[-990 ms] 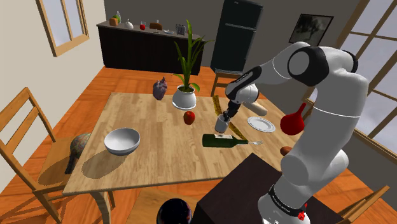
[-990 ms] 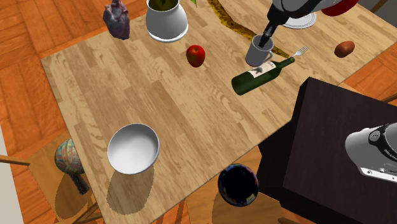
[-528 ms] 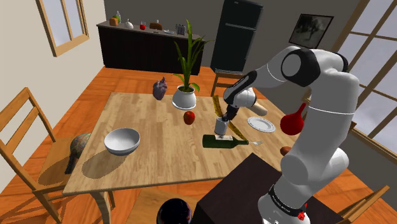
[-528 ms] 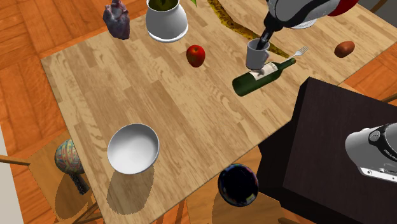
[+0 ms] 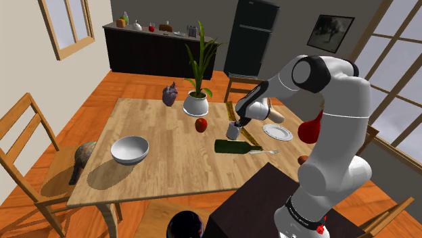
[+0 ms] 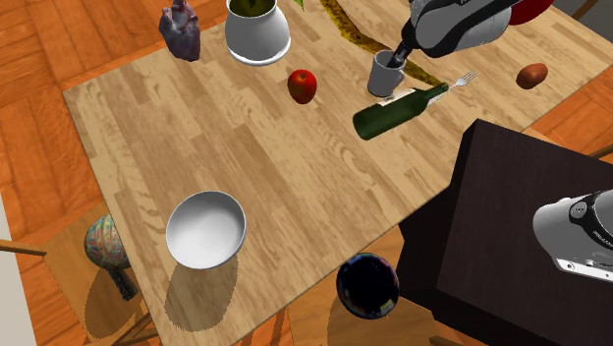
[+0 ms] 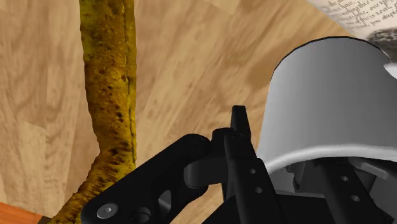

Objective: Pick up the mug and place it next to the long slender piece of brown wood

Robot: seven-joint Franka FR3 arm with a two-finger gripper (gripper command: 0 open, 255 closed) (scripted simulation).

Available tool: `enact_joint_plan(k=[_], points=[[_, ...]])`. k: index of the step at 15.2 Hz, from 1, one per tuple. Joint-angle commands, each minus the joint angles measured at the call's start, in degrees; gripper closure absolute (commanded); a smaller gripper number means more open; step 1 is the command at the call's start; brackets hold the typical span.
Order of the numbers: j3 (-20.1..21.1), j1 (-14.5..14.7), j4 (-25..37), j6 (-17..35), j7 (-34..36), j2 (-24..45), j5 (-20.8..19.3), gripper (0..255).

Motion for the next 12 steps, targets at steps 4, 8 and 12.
enact_joint_plan(k=[4,8,12], points=[[0.8,-0.2,-0.2,-10.0,1.1,1.8,-0.8,255],[1.3,-0.7,-0.3,-9.9,1.4,1.8,-1.3,255],[1.4,-1.6,-0.7,-10.2,0.6,1.1,-1.3,0]])
